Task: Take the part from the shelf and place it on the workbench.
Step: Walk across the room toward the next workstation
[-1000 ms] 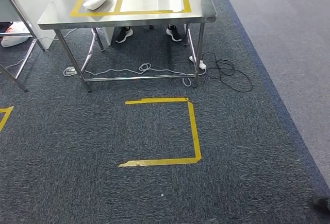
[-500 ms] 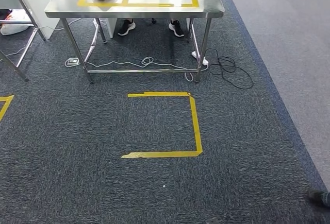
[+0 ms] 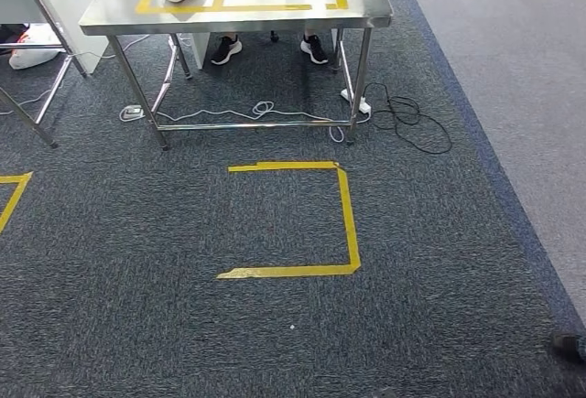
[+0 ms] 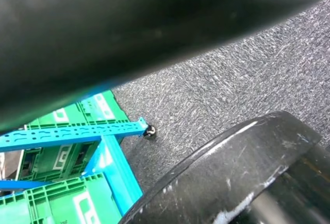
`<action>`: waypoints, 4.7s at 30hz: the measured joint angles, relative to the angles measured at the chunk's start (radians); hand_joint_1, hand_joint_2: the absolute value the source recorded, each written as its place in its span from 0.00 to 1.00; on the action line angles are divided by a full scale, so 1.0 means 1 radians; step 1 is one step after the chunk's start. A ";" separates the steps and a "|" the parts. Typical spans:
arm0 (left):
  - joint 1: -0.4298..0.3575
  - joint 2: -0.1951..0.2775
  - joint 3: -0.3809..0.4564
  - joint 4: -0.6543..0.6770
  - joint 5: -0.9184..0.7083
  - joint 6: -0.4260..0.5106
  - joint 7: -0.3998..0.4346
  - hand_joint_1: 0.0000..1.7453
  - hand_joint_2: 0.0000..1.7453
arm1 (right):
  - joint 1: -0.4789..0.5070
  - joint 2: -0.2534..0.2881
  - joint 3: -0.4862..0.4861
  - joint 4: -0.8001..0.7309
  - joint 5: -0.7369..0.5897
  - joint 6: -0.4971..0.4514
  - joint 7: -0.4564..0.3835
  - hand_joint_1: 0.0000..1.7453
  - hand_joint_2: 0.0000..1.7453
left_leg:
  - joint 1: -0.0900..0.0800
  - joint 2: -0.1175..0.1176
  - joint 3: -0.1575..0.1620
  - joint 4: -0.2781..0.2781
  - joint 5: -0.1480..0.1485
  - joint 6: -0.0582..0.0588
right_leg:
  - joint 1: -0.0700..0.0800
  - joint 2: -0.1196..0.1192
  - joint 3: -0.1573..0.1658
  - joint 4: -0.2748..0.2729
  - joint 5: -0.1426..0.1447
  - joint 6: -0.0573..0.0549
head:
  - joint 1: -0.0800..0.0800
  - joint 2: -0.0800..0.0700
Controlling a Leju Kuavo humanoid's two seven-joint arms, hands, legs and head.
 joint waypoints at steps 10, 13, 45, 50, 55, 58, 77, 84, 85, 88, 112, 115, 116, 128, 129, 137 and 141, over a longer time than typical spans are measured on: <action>-0.002 0.000 0.000 0.000 -0.006 -0.004 0.006 0.00 0.00 | -0.002 0.000 0.000 0.000 0.002 -0.006 0.003 0.00 0.00 | 0.001 0.000 -0.002 0.000 -0.001 -0.005 | 0.000 0.000 -0.001 0.001 -0.001 -0.001 | 0.001 0.000; -0.003 0.000 0.000 0.000 -0.007 -0.005 0.012 0.00 0.00 | -0.003 0.000 0.000 0.000 0.009 -0.016 0.005 0.00 0.00 | -0.001 0.000 -0.004 0.002 -0.002 -0.005 | -0.002 0.000 -0.001 0.000 0.000 0.000 | 0.000 0.000; 0.001 -0.002 0.005 0.000 -0.020 -0.007 0.018 0.00 0.00 | 0.001 -0.001 0.002 0.000 0.008 -0.068 0.019 0.00 0.00 | 0.013 -0.018 -0.156 0.281 -0.120 -0.049 | -0.014 -0.033 0.003 0.006 0.004 -0.027 | -0.007 0.000; 0.002 -0.001 0.005 0.000 -0.022 -0.007 0.018 0.00 0.00 | -0.004 -0.001 0.002 0.000 0.007 -0.070 0.019 0.00 0.00 | 0.007 0.045 -0.025 0.062 -0.021 -0.034 | -0.009 -0.092 0.008 0.007 -0.003 -0.019 | -0.007 0.000; 0.003 -0.001 0.005 0.000 -0.022 -0.004 0.017 0.00 0.00 | -0.009 -0.001 0.002 0.000 0.007 -0.072 0.019 0.00 0.00 | 0.002 0.036 -0.003 -0.004 -0.012 -0.005 | -0.006 -0.117 0.010 0.012 -0.021 0.006 | -0.007 0.000; 0.000 -0.003 0.005 0.000 -0.022 -0.002 0.017 0.00 0.00 | -0.008 -0.001 0.002 0.000 0.007 -0.072 0.019 0.00 0.00 | 0.006 0.000 -0.004 -0.014 -0.002 0.011 | -0.010 -0.025 -0.055 0.153 -0.104 0.015 | 0.000 0.000; 0.000 -0.004 0.022 0.001 -0.025 -0.007 0.020 0.00 0.00 | -0.001 -0.001 0.010 0.001 0.022 -0.089 0.038 0.00 0.00 | 0.021 -0.012 -0.150 0.284 -0.120 -0.057 | -0.017 -0.047 -0.010 0.015 0.006 -0.023 | -0.012 0.000; -0.004 -0.005 0.024 0.000 -0.030 -0.018 0.024 0.00 0.00 | -0.010 -0.001 0.041 0.001 0.057 -0.117 0.059 0.00 0.00 | 0.010 0.051 -0.008 0.011 -0.023 -0.029 | -0.010 -0.126 0.009 0.010 -0.016 0.010 | -0.011 0.000; -0.003 -0.005 0.024 0.001 -0.031 -0.018 0.025 0.00 0.00 | -0.012 -0.001 0.046 0.001 0.060 -0.118 0.060 0.00 0.00 | 0.010 0.039 -0.006 0.007 -0.021 -0.022 | -0.012 -0.123 0.014 0.011 -0.021 0.016 | -0.011 0.000; -0.003 -0.005 0.025 0.001 -0.033 -0.018 0.029 0.00 0.00 | -0.013 -0.001 0.060 0.001 0.080 -0.131 0.070 0.00 0.00 | 0.014 0.005 -0.003 -0.003 -0.013 -0.001 | -0.017 -0.040 -0.032 0.118 -0.087 0.023 | -0.004 0.000; -0.004 -0.031 0.042 0.001 -0.046 -0.019 0.056 0.00 0.00 | 0.001 -0.012 0.085 0.003 0.126 -0.154 0.106 0.00 0.00 | 0.025 0.056 -0.013 0.028 -0.018 -0.055 | -0.010 -0.096 -0.002 0.011 -0.006 -0.005 | -0.012 0.000; -0.003 -0.032 0.043 0.001 -0.047 -0.025 0.056 0.00 0.00 | -0.004 -0.013 0.085 0.003 0.127 -0.154 0.107 0.00 0.00 | 0.018 0.040 -0.006 0.008 -0.022 -0.033 | -0.011 -0.120 0.010 0.009 -0.017 0.014 | -0.010 0.000; -0.002 -0.032 0.044 0.001 -0.047 -0.027 0.056 0.00 0.00 | -0.006 -0.013 0.085 0.003 0.128 -0.153 0.107 0.00 0.00 | 0.018 0.030 -0.004 0.006 -0.021 -0.026 | -0.014 -0.109 0.012 0.015 -0.025 0.019 | -0.009 0.000; -0.005 -0.036 0.047 0.001 -0.042 -0.035 0.056 0.00 0.00 | 0.003 -0.015 0.093 0.003 0.130 -0.149 0.113 0.00 0.00 | 0.015 -0.132 0.000 0.009 -0.024 -0.021 | -0.020 0.100 -0.055 0.043 0.017 0.005 | -0.003 0.000; -0.004 -0.036 0.047 0.001 -0.041 -0.035 0.056 0.00 0.00 | 0.002 -0.015 0.093 0.003 0.131 -0.149 0.113 0.00 0.00 | 0.017 -0.144 -0.004 0.009 -0.023 -0.027 | -0.019 0.102 -0.050 0.039 0.015 0.003 | -0.003 0.000; -0.004 -0.036 0.048 0.001 -0.037 -0.036 0.056 0.00 0.00 | 0.007 -0.016 0.093 0.004 0.148 -0.140 0.113 0.00 0.00 | 0.021 -0.016 -0.141 0.287 -0.149 -0.059 | -0.012 -0.025 -0.029 0.022 0.011 -0.027 | -0.010 0.000; 0.000 -0.034 0.048 0.001 -0.038 -0.036 0.056 0.00 0.00 | 0.004 -0.016 0.093 0.004 0.157 -0.137 0.115 0.00 0.00 | 0.017 0.026 -0.046 0.104 -0.042 -0.052 | -0.009 -0.078 -0.014 0.023 -0.002 -0.021 | -0.010 0.000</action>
